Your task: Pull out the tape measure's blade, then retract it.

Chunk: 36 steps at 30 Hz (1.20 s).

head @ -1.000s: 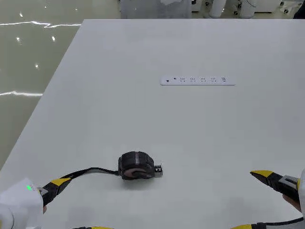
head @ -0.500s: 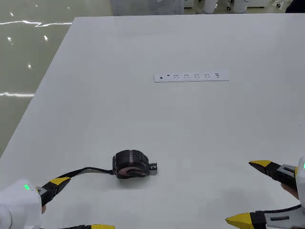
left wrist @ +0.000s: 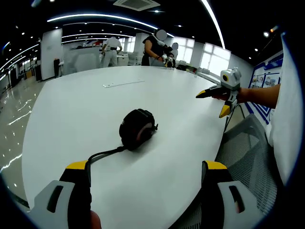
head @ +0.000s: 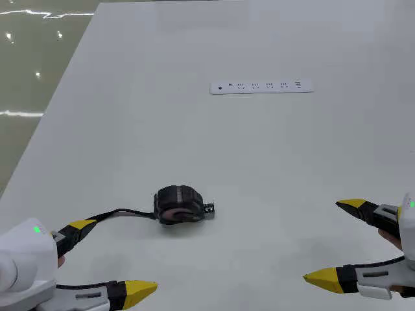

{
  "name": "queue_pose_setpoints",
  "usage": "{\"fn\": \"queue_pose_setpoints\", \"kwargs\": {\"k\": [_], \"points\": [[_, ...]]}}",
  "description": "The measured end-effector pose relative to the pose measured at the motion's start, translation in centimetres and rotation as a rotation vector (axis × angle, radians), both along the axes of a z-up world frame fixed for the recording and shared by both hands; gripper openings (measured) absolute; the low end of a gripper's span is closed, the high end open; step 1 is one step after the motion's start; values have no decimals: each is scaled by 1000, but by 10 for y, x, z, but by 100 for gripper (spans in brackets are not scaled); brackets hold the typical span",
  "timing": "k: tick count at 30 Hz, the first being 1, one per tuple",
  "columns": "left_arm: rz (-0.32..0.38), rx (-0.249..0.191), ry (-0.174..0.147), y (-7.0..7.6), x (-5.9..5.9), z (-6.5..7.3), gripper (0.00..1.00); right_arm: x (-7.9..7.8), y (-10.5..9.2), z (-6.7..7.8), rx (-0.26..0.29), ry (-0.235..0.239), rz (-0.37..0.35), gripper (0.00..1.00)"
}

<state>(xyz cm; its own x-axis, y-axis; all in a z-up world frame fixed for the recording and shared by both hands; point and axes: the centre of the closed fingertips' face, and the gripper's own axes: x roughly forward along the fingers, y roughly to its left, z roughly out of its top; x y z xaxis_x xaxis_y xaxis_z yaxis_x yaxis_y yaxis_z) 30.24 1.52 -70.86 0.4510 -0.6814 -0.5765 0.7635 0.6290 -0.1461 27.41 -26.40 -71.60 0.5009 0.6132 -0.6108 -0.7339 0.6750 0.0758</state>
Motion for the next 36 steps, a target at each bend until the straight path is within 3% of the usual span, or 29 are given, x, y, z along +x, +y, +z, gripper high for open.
{"fn": "queue_pose_setpoints", "kwargs": {"k": [5, 10, 17, 26, 36], "points": [[-1, 0, -11, 0, 4, 2, 94, 0, 2, 0, 9, -1, -1, 93], [-22, 0, -11, -3, 9, 2, 94, -3, 4, -10, -16, 27, 30, 91], [-82, 9, -10, -12, 18, -1, 93, 9, 6, -13, -10, 30, 44, 91], [-206, 57, -8, -24, 27, -8, 91, 27, 21, -18, -26, 24, 124, 88], [-291, 92, -8, -33, 46, -14, 87, 42, 28, -26, -49, 32, 192, 87]]}}
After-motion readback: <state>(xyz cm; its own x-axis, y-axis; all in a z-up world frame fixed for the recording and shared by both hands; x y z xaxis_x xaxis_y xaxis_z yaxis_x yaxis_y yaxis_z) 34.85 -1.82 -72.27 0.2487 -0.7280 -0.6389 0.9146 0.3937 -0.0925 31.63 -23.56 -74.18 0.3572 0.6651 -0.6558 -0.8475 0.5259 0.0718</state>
